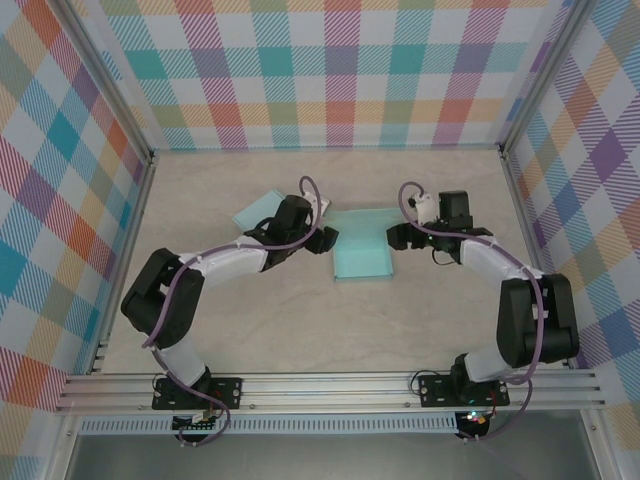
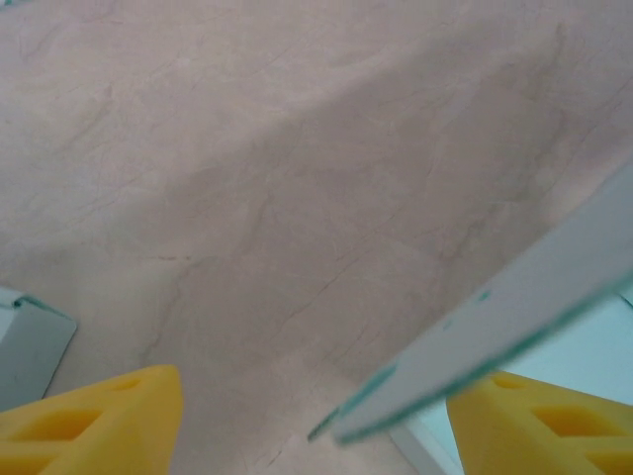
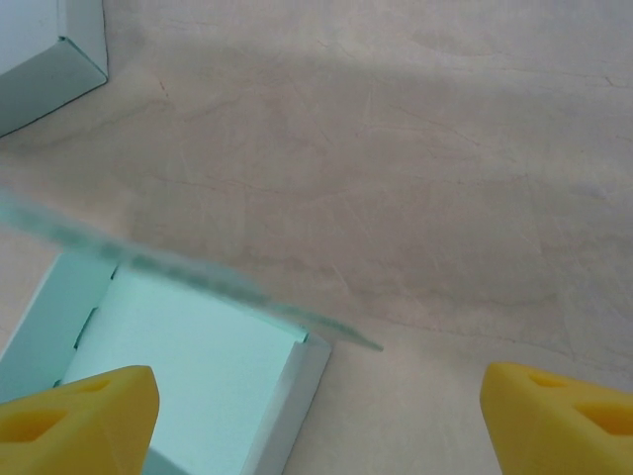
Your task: Fold the paper box
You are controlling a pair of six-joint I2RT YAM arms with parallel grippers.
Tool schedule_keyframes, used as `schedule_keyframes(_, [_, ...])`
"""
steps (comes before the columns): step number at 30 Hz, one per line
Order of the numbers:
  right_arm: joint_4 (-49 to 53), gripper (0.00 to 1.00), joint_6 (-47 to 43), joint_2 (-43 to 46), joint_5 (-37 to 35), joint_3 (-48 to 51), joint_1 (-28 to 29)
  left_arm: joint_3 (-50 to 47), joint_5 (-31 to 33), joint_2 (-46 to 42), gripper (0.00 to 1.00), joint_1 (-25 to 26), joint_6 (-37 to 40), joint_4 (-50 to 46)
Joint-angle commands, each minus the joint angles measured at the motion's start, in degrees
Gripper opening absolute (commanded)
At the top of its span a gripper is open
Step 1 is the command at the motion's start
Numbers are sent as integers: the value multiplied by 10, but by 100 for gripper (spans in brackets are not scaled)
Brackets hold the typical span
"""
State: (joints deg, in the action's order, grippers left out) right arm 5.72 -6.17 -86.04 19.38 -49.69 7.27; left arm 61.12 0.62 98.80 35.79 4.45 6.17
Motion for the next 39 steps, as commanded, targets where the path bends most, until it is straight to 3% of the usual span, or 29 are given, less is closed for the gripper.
schedule_keyframes(1, [-29,84,-25,-19,39,-30,-5,24,-9,12,67,-7,19,-4])
schedule_keyframes(4, [-31,81,-26,-31,60,-42,-5,27,-8,14,63,-7,21,-4])
schedule_keyframes(8, [-20,67,-23,-45,76,-59,-5,36,-9,20,52,-7,19,-12])
schedule_keyframes(12, [-7,52,-18,-49,85,-66,-5,43,-21,25,38,-8,10,-23])
schedule_keyframes(16, [0,46,-10,-43,76,-62,-5,51,-20,27,20,-7,-11,-33])
schedule_keyframes(18, [7,40,-6,-40,64,-60,-2,52,-14,27,16,-5,-28,-36])
schedule_keyframes(31, [34,16,36,-5,-92,-52,61,54,74,18,7,43,-89,-32])
schedule_keyframes(39, [34,12,77,5,-165,-56,117,58,141,17,7,70,-131,-16])
